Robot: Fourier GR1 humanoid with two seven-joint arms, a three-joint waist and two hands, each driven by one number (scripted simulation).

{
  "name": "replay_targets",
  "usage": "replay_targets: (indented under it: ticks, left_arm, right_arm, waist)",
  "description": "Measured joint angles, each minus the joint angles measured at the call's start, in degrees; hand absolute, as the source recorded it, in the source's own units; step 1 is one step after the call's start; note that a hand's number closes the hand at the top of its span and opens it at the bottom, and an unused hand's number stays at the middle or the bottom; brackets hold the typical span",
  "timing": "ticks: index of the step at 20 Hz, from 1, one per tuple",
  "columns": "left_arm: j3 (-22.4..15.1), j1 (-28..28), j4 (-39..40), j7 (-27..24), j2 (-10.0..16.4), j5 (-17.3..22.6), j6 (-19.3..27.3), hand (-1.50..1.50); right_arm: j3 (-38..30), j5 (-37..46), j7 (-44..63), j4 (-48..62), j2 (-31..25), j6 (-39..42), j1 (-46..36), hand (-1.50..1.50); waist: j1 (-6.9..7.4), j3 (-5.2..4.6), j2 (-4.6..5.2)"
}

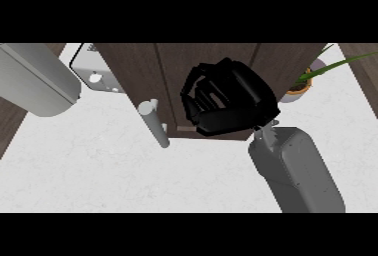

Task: Pick up the bottled water, place it into the cabinet and close the cabinet

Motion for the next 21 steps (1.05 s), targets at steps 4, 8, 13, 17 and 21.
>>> replay_targets:
  ticks: [4, 8, 13, 17, 21]
  left_arm:
    - [2.2, -0.5, 1.1, 1.6, -0.5, 1.8, -1.8, -1.5]
    - [3.6, -0.6, 0.7, 3.3, -1.5, 2.6, -2.5, -1.5]
    - [4.9, -0.1, 0.0, 5.3, -1.8, 4.5, -3.8, -1.5]
    - [5.9, 0.0, 0.5, 6.4, -1.4, 6.0, -5.2, -1.5]
    - [5.6, -0.6, 0.5, 7.4, -1.6, 6.1, -5.2, -1.5]
  right_arm:
    - [-2.0, -1.4, -1.9, 6.1, -0.6, 5.2, -3.3, 1.5]
    - [-2.8, -2.1, -2.4, 9.8, -1.1, 9.1, -5.2, 1.5]
    - [-3.4, -2.0, -3.7, 12.7, -1.2, 12.1, -6.6, 1.5]
    - [-4.6, -3.7, -3.0, 13.2, -1.2, 13.7, -6.9, 1.5]
    - [-5.1, -4.7, -2.3, 12.5, -2.1, 15.0, -6.4, 1.5]
  waist:
    - [-0.38, 0.12, -0.49]
    - [-0.77, 0.43, -1.03]
    - [-1.06, 0.97, -1.57]
    - [-1.29, 1.62, -1.68]
    - [-1.55, 2.07, -1.7]
